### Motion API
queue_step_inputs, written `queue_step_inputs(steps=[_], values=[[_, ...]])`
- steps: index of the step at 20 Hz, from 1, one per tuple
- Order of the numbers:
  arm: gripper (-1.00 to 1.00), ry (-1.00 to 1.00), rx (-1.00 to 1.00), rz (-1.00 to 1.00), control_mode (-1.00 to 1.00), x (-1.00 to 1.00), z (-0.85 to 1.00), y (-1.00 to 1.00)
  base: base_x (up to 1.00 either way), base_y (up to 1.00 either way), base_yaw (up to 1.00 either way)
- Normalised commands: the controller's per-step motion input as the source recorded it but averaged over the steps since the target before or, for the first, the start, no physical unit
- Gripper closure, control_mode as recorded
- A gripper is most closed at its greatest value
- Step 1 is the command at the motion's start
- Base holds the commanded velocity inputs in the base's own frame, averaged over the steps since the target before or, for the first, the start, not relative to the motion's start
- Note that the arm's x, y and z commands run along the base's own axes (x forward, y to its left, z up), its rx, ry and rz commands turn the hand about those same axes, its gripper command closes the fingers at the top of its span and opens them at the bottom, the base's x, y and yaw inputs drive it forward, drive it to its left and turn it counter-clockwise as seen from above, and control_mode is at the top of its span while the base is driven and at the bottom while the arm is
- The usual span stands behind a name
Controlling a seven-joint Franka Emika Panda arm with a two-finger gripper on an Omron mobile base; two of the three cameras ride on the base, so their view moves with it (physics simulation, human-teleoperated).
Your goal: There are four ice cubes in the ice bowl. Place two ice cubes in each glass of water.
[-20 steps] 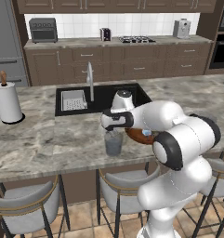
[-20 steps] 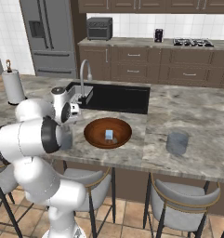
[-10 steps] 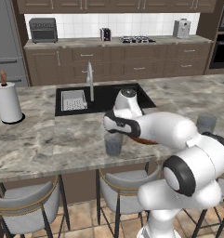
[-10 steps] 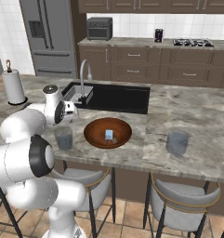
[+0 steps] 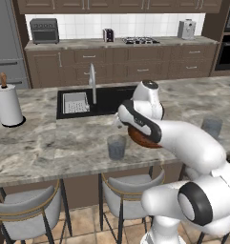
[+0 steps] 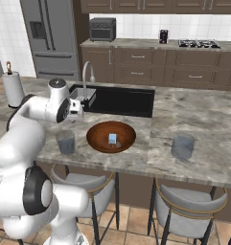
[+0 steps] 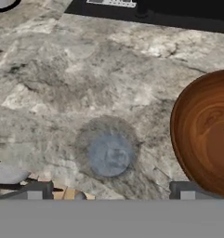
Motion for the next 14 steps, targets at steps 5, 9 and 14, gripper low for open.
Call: queue_step_inputs(steps=[5,9,14], values=[[-1.00,0.28,0.03,-0.33,-1.00,-0.09,0.04,-0.47,0.00,0.00,0.00],[-1.00,0.33,0.00,-0.32,-1.00,0.00,0.00,-0.49,0.00,0.00,0.00],[-1.00,0.21,0.00,-0.17,-1.00,0.00,0.00,-0.60,0.00,0.00,0.00]])
